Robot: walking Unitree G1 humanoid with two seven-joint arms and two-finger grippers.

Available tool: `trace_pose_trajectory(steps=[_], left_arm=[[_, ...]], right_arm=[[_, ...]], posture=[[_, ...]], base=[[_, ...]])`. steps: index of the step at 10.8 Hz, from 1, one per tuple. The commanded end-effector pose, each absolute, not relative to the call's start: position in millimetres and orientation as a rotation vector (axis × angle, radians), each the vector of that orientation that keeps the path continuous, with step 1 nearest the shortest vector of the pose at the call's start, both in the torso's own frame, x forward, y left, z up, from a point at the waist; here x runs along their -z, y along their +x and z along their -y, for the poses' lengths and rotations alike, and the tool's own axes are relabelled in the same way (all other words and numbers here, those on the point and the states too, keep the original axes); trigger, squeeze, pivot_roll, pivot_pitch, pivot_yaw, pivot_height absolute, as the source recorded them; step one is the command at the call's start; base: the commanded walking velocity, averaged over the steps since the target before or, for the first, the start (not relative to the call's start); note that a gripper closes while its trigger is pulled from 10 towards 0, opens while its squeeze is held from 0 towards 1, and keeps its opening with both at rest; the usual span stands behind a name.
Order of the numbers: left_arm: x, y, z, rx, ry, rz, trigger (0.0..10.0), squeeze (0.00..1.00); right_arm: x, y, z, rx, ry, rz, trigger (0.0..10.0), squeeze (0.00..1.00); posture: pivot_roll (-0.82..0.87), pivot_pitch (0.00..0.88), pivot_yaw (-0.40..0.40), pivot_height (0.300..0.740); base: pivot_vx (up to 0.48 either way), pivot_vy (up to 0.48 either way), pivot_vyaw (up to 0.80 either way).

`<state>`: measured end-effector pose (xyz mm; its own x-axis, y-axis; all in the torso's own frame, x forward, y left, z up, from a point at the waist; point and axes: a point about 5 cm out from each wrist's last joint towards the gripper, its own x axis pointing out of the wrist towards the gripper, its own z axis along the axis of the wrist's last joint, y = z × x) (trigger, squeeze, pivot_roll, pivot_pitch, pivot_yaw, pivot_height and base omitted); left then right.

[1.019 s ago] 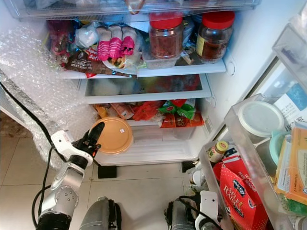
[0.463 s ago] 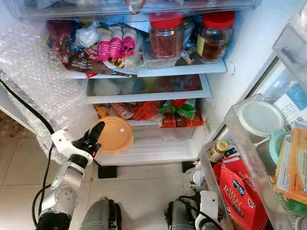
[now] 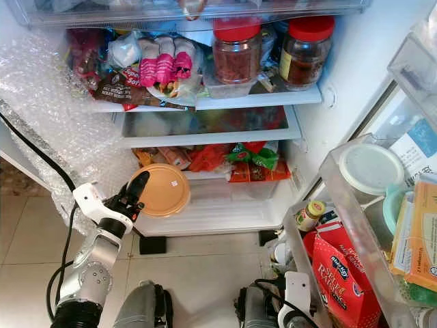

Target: Restocking fridge

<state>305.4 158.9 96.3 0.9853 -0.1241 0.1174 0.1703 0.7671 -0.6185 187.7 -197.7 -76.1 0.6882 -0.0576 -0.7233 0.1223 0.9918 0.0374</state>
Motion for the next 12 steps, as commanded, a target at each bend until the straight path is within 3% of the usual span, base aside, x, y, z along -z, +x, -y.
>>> trace_pose_trajectory(steps=[1,3,6,12], left_arm=[[-94.6,304.8,-159.8,0.147,-0.691,0.065,10.0,0.00],[-94.6,304.9,-159.6,0.148,-0.692,0.065,10.0,0.00],[-94.8,305.3,-159.2,0.149,-0.691,0.065,10.0,0.00],[-103.0,308.7,-155.2,0.176,-0.700,0.088,10.0,0.00]], right_arm=[[85.7,170.3,193.5,0.099,0.106,-0.868,10.0,0.00],[86.3,169.7,193.8,0.099,0.097,-0.881,10.0,0.00],[86.1,170.0,193.6,0.094,0.103,-0.880,10.0,0.00],[85.6,170.2,194.1,0.095,0.098,-0.870,10.0,0.00]], posture=[[-0.07,0.245,0.043,0.661],[-0.07,0.245,0.043,0.661],[-0.07,0.245,0.043,0.606],[-0.07,0.239,0.041,0.606]], base=[[0.000,0.000,0.00],[0.000,0.000,0.00],[0.000,0.000,0.00],[0.000,0.000,0.00]])
